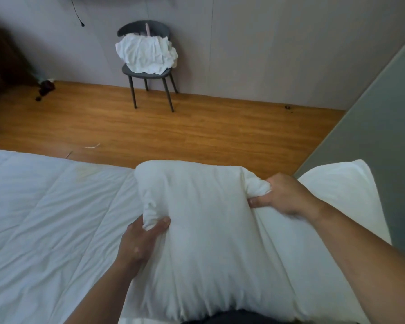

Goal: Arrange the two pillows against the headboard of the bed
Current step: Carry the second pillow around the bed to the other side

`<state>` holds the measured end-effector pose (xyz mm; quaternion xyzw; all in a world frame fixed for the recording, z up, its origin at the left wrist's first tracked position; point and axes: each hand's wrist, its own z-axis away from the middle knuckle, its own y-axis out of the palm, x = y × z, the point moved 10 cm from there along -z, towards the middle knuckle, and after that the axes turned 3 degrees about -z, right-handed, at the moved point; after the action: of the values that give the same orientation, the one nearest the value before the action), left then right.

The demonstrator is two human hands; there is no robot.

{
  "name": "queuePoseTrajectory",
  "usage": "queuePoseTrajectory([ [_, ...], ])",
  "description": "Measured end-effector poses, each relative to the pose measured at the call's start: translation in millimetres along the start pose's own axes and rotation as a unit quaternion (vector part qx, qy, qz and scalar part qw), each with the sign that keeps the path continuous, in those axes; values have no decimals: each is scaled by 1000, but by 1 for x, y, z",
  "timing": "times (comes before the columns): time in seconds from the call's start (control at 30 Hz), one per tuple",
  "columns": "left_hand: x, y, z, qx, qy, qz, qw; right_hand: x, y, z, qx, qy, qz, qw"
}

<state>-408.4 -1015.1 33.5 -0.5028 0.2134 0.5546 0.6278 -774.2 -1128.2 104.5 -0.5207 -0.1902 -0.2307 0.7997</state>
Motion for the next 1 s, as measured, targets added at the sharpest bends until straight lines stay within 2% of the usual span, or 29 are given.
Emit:
queuePoseTrajectory([
  [0.3,-77,33,-124,-12,-3,-7,1000,7,-56,-147,15,-13,3,1000],
  [0.57,-158,60,-217,-76,-44,11,996,47,-126,-300,61,-73,20,995],
  [1.0,-202,56,-374,-143,-99,89,981,151,-157,-503,115,-135,81,981],
])
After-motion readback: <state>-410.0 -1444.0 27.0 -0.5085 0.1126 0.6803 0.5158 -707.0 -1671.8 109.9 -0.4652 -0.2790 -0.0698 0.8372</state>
